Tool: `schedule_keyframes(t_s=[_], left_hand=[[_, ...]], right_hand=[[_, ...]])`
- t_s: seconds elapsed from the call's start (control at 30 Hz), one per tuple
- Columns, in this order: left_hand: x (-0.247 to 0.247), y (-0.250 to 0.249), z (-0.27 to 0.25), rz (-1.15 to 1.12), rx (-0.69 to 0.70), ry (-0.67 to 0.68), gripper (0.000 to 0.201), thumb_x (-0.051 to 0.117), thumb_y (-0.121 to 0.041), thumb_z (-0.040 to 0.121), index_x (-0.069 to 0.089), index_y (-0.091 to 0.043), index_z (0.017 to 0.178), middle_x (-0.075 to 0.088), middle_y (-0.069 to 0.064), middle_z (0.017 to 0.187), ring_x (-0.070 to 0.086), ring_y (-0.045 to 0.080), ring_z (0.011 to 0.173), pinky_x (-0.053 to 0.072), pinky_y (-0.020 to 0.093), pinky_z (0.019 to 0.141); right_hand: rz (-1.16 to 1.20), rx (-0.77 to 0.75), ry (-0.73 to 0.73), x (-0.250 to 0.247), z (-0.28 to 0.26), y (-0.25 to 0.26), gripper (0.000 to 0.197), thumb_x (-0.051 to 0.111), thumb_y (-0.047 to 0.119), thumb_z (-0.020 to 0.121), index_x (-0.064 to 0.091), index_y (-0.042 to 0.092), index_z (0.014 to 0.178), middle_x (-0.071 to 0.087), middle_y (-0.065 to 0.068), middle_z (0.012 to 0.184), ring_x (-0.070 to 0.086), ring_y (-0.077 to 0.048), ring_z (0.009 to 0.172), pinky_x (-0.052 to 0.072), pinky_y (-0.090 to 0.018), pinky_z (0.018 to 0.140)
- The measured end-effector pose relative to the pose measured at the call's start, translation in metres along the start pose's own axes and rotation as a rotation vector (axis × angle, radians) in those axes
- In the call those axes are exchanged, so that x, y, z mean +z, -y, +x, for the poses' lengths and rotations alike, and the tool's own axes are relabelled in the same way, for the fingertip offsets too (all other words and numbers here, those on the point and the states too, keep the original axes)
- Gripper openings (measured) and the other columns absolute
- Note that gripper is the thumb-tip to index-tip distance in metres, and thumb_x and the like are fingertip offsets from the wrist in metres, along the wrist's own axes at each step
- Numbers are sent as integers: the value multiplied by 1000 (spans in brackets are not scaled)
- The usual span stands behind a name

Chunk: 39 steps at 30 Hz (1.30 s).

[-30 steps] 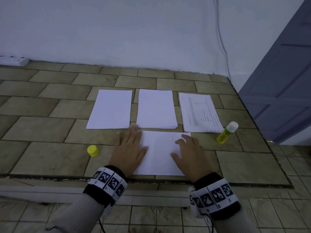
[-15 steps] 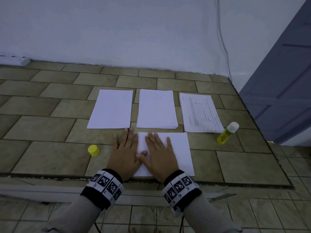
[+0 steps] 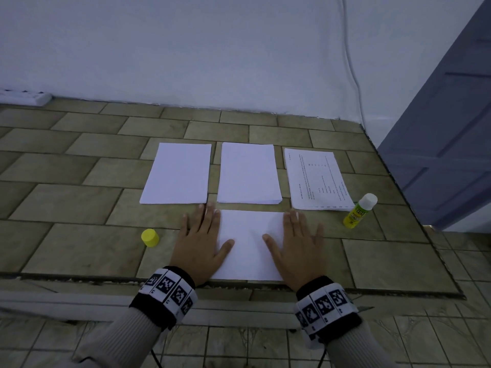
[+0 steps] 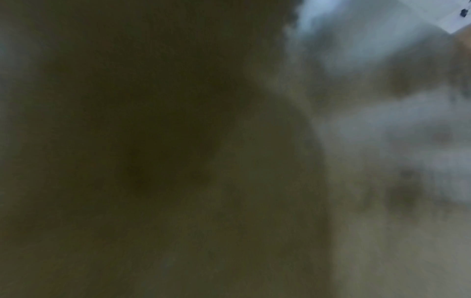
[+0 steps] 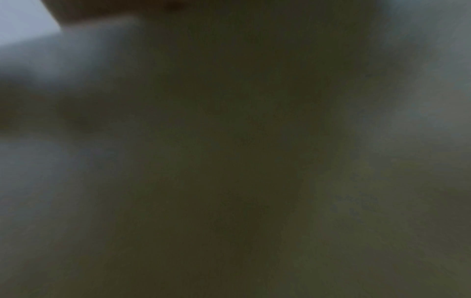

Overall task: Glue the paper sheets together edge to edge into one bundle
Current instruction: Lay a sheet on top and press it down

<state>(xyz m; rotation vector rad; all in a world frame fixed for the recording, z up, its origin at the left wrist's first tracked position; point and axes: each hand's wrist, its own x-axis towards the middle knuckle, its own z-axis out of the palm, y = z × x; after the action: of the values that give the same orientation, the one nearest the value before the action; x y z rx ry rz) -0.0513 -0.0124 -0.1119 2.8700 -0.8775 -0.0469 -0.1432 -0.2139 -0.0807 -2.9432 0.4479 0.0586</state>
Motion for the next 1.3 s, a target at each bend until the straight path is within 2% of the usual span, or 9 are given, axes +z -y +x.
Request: schedule_keyframes(t_s=[0.23,0.33,0.5,0.67,0.73,0.87,0.97,1.13,1.3], left_hand=[[0,2,-1,-2,19,21,91,-1,-66,95,34,-1,148,26,21,156,23,35,146,21,59,113],[0,1,-1,0,14,22,91,-1,-66,94,34,-1,148,27,20,156,23,35,146,22,59,114],[0,1,-1,5,7,16,90,-1,-66,94,29,-2,149,23,18,158,18,32,147,19,57,116],[1,1,-2,14,12,25,88,1,-65,95,32,-1,148,27,19,156,22,34,146,21,58,115],[1,0,-1,13,16,29,90,0,-66,95,31,-1,148,27,19,156,22,34,146,21,59,115],[0,-1,-1,4,11,37,101,-7,-75,88,17,-1,152,9,16,161,6,30,149,9,56,119],[-1,-1,-2,18,-3,53,111,-15,-81,79,8,-2,153,1,13,162,-4,25,150,0,53,120],[-4,-3,-2,22,-15,66,117,-18,-84,73,5,-3,154,-2,12,162,-7,24,150,-4,50,120],[-4,-3,-3,26,-12,54,117,-16,-84,75,10,-1,153,2,14,162,-1,26,150,-2,51,119]], right_hand=[[110,-326,71,17,10,51,101,-19,72,79,15,12,152,8,-4,161,1,-16,148,-8,-48,118],[49,-299,88,19,12,41,90,-9,67,90,30,12,149,25,-5,157,21,-18,146,12,-54,117],[-21,-178,66,7,9,-20,100,-26,71,75,6,19,154,5,2,161,1,-12,148,-3,-43,119],[-19,-107,113,-2,1,-46,108,-31,75,68,4,17,153,3,3,161,-2,-10,148,-2,-37,119],[79,-69,138,-14,0,-45,94,-12,74,82,9,15,153,7,1,161,3,-12,148,2,-39,120],[235,-119,173,-54,0,-35,52,40,39,100,31,17,147,37,-2,150,35,-15,137,23,-29,113],[218,-237,219,-71,12,-27,47,46,30,99,36,18,144,46,-1,143,43,-14,128,28,-21,104],[45,-276,278,-54,43,-16,48,48,24,97,33,7,140,44,-10,136,44,-25,123,39,-35,101],[-101,-297,222,-46,54,-16,46,47,26,95,36,10,136,47,-8,130,46,-24,115,40,-38,94]])
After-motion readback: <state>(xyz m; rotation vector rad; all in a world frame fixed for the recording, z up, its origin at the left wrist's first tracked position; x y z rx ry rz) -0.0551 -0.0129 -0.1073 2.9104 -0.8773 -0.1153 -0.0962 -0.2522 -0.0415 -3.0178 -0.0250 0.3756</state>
